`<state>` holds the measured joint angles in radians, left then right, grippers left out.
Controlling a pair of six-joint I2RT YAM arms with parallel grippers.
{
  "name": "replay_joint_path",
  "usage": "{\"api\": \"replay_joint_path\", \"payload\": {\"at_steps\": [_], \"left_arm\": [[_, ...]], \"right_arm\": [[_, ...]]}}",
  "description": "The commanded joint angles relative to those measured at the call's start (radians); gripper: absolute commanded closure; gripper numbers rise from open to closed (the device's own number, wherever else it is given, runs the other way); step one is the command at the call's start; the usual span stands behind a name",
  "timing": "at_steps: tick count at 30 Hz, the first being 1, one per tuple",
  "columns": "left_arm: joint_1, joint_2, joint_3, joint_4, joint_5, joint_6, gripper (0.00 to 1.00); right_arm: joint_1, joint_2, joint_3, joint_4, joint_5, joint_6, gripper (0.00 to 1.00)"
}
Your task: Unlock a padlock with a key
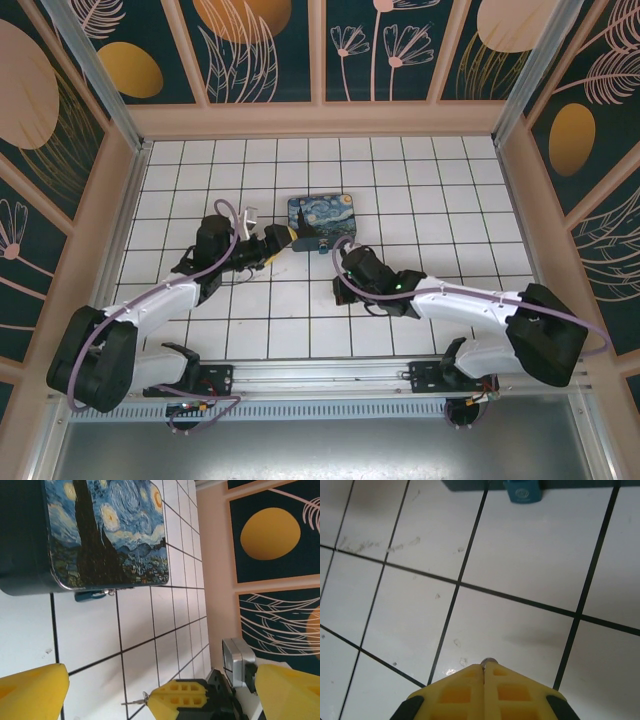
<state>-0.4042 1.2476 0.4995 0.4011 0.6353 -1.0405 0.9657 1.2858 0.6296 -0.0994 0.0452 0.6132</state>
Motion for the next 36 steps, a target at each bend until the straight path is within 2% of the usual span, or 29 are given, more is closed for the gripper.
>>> {"api": "replay_joint_path", "payload": {"at_steps": [1, 10, 16, 24, 36], "left_arm": [[-0.017, 0.013, -0.024, 0.169, 0.058, -0.124, 0.07], [-0.044, 0.018, -0.019, 0.329, 0.077, -0.297, 0.22], [-0.064, 0.037, -0.022, 0.399, 0.062, -0.36, 0.29], [-0.09, 0.108, -0.019, 0.543, 0.055, -0.451, 0.35], [-0.102, 0.125, 0.012, 0.56, 0.031, -0.468, 0.37]], "right_arm": [[-0.008, -0.043, 0.047, 0.045, 0.065, 0.074, 1.0], [-0.036, -0.115, 0.091, 0.185, 0.134, 0.237, 1.0], [-0.059, -0.127, 0.12, 0.271, 0.131, 0.288, 1.0], [-0.058, -0.094, 0.146, 0.356, 0.114, 0.325, 1.0], [-0.052, -0.041, 0.136, 0.473, 0.067, 0.374, 1.0]]}}
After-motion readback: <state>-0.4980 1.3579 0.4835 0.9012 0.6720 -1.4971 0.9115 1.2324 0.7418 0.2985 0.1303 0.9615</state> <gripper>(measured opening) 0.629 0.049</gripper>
